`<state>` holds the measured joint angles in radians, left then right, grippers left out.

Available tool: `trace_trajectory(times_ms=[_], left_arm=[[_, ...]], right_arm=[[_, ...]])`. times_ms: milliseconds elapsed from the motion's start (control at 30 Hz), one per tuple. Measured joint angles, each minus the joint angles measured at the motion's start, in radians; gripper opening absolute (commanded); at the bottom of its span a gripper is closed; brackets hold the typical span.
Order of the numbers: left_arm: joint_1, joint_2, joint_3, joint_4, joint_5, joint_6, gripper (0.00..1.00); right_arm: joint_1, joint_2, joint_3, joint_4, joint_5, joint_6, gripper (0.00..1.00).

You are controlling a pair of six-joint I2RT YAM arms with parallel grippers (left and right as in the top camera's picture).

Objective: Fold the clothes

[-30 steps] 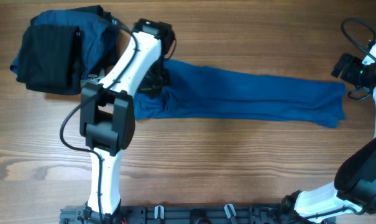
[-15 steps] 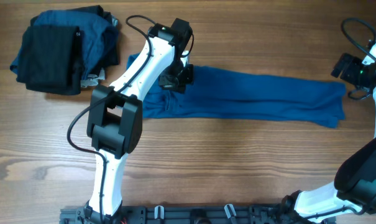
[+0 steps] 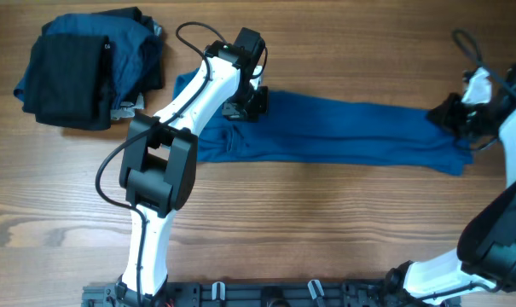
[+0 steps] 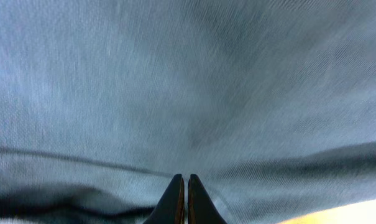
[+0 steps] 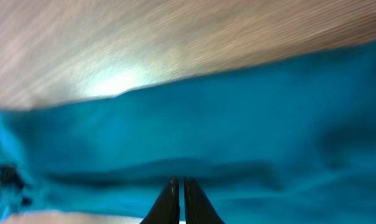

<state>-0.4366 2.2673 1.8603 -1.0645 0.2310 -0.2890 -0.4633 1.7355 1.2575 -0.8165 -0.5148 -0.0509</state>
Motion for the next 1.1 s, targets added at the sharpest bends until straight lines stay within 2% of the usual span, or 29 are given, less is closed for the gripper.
trace_trajectory(times_ms=[167, 400, 633, 900, 1100], left_arm=[[0.0, 0.0, 0.0, 0.053, 0.0, 0.0, 0.04], [0.0, 0.001, -0.001, 0.074, 0.0, 0.0, 0.04], [0.0, 0.014, -0.002, 0.079, 0.0, 0.0, 0.04], [-0.004, 0.013, 0.005, 0.078, 0.011, 0.0, 0.04], [-0.081, -0.016, 0.013, 0.098, 0.225, 0.0, 0.04]], right_arm=[[0.124, 0.005, -0.116, 0.081, -0.137, -0.094, 0.05], [0.287, 0.048, -0.206, 0.261, -0.156, -0.114, 0.04], [0.29, 0.158, -0.229, 0.276, -0.042, -0.081, 0.04], [0.275, 0.211, -0.227, 0.332, -0.128, -0.02, 0.04], [0.274, 0.212, -0.227, 0.332, -0.132, -0.002, 0.04]])
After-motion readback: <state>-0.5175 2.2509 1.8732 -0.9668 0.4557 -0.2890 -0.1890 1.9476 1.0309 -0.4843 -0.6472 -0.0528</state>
